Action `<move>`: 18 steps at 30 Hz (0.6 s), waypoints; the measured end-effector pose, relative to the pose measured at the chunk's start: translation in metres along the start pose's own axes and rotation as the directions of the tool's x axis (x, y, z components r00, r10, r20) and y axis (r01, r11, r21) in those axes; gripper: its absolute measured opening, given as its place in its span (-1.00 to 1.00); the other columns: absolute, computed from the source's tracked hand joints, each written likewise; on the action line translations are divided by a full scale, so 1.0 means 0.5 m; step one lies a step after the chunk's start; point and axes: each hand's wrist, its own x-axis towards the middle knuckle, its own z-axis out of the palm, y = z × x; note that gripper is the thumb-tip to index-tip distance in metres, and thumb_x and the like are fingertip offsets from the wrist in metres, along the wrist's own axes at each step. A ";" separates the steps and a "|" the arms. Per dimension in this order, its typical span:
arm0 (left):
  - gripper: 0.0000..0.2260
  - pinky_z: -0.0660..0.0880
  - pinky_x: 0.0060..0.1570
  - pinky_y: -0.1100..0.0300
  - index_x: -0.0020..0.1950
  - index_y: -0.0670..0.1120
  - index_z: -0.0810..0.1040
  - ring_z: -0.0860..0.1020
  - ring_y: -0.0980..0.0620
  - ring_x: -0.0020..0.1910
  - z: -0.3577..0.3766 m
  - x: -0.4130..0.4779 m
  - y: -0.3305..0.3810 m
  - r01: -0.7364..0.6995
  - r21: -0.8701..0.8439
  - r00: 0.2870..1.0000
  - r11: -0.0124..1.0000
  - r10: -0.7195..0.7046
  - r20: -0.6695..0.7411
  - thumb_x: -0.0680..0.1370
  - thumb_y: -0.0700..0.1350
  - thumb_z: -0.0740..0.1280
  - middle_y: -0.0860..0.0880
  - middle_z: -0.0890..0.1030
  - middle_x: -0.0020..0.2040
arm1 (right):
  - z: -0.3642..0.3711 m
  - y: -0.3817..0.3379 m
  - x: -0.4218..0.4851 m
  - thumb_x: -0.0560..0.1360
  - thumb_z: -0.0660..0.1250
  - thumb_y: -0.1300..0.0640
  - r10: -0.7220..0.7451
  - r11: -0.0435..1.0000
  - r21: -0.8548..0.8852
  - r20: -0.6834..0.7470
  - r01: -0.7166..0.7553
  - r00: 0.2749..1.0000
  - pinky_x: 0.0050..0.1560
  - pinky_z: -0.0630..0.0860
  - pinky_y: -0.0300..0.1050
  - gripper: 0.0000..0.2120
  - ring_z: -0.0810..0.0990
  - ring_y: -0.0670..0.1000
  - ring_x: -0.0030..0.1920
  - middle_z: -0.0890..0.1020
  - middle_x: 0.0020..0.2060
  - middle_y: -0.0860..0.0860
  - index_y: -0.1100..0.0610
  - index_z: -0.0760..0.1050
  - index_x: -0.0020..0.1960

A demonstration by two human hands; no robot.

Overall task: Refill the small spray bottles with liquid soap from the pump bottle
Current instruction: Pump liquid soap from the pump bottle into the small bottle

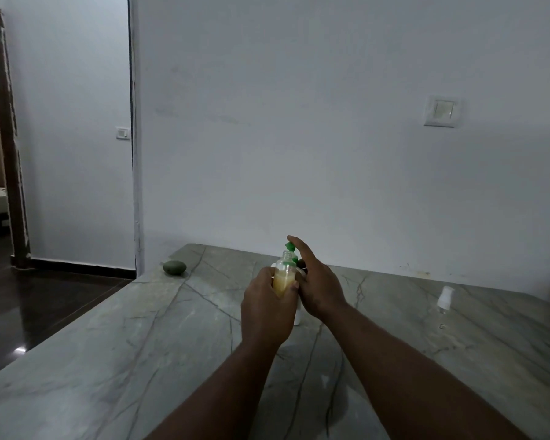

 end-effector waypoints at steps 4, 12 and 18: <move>-0.75 0.38 -0.28 0.34 0.20 0.03 0.56 0.58 0.17 -0.14 0.001 0.001 0.001 -0.001 -0.005 1.000 1.000 0.001 -0.003 0.57 0.06 0.45 0.13 0.62 -0.05 | -0.005 -0.005 -0.001 0.68 0.23 0.11 -0.004 1.000 -0.001 0.009 0.004 1.000 0.07 0.47 -0.13 -0.39 0.59 0.03 0.21 0.59 0.29 0.01 -0.29 0.12 0.60; -0.77 0.47 -0.24 0.28 0.19 0.02 0.57 0.58 0.16 -0.15 0.003 0.002 -0.002 -0.011 -0.007 1.000 1.000 0.011 0.000 0.58 0.06 0.43 0.12 0.62 -0.07 | -0.001 -0.003 0.004 0.62 0.27 0.11 0.005 0.999 0.032 -0.008 -0.005 1.000 0.01 0.53 -0.07 -0.49 0.62 0.03 0.08 0.62 0.10 -0.06 -0.30 0.28 0.47; -0.78 0.40 -0.27 0.30 0.18 0.02 0.58 0.58 0.16 -0.15 0.000 0.000 0.000 -0.003 -0.009 1.000 1.000 0.003 0.005 0.58 0.05 0.43 0.12 0.62 -0.07 | 0.000 -0.003 0.001 0.64 0.27 0.10 -0.002 1.000 0.010 0.001 0.002 1.000 0.03 0.50 -0.10 -0.48 0.60 0.01 0.15 0.63 0.18 -0.03 -0.27 0.25 0.52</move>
